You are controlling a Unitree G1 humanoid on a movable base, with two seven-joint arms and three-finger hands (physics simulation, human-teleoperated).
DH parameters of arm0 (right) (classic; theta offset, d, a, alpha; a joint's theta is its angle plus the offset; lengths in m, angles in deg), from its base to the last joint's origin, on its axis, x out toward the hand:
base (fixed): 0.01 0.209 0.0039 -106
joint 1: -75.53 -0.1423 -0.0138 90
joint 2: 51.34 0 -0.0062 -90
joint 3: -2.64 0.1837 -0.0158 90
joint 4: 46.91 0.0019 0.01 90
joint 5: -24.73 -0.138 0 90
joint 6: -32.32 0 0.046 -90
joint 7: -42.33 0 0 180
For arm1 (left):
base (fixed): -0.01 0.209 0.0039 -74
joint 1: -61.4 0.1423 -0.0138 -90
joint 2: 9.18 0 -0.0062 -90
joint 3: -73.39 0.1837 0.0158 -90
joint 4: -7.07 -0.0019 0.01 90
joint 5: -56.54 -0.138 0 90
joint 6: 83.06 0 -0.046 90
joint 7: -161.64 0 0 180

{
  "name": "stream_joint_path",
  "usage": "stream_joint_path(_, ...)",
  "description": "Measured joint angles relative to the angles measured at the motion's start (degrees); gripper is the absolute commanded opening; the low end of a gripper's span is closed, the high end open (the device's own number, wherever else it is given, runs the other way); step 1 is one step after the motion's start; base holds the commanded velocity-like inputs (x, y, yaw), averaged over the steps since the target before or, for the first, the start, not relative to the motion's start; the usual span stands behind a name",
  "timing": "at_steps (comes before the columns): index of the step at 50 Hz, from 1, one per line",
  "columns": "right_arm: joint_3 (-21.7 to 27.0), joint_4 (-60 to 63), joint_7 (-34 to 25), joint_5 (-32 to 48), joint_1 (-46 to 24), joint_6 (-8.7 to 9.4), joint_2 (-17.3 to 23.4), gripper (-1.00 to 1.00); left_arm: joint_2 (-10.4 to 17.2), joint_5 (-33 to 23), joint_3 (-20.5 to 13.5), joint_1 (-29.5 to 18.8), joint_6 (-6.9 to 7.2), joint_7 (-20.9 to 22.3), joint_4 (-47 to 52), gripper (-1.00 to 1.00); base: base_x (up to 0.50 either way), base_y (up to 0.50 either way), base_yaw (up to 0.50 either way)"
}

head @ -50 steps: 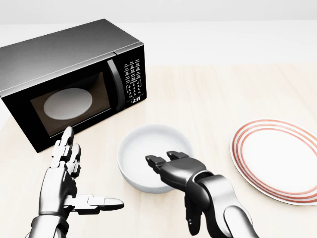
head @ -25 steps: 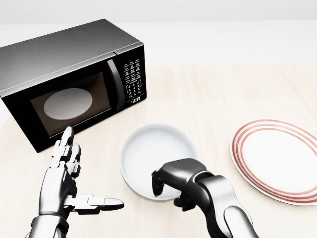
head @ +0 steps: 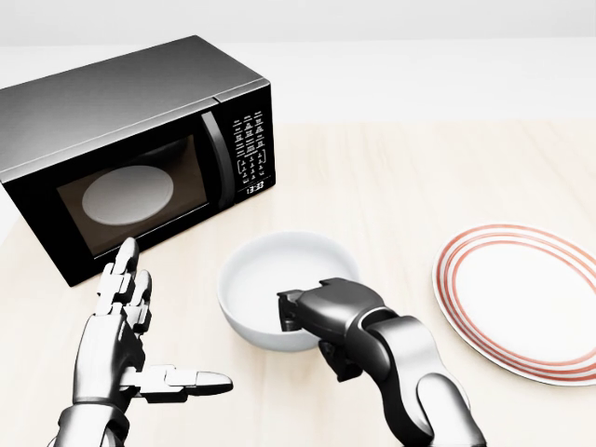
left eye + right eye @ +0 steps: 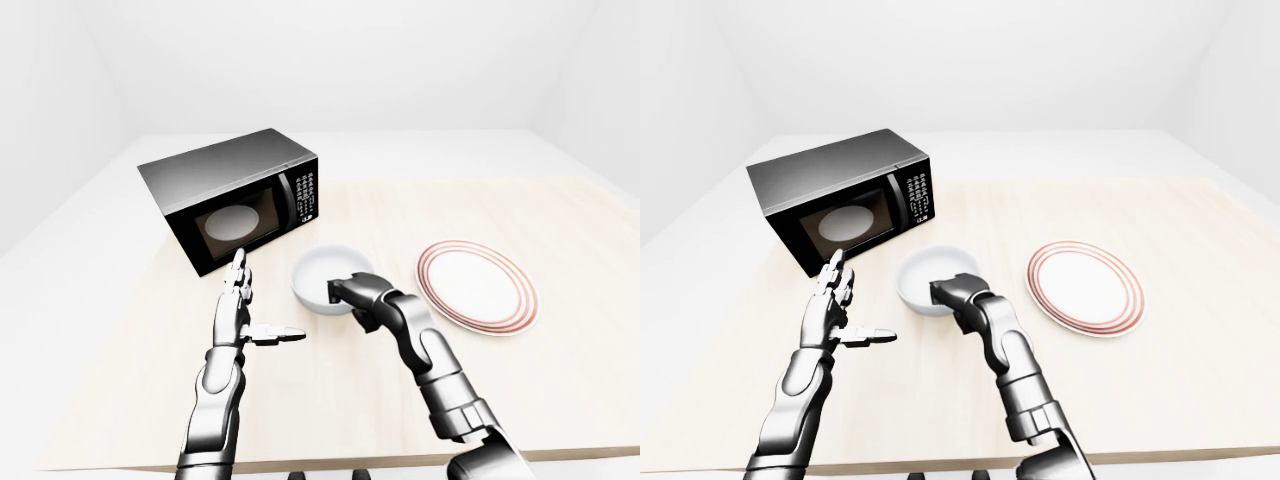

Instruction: Pick up the white bowl and put it on the plate.

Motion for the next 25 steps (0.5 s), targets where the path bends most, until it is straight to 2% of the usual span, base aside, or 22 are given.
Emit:
stream_joint_path(12, 1.3, -2.2, 8.2, -3.9, -4.8, 0.0, 0.0, -1.0, 0.0, 0.0, 0.0, 0.0, 0.0, 0.0, 0.0, 1.0, 0.0, 0.0, 0.0)
stream_joint_path(25, 1.6, -4.2, 15.9, -5.3, -6.9, 0.01, 0.1, -1.0, 0.0, 0.0, 0.0, 0.0, 0.01, 0.0, 0.0, 1.0, 0.0, 0.0, 0.0)
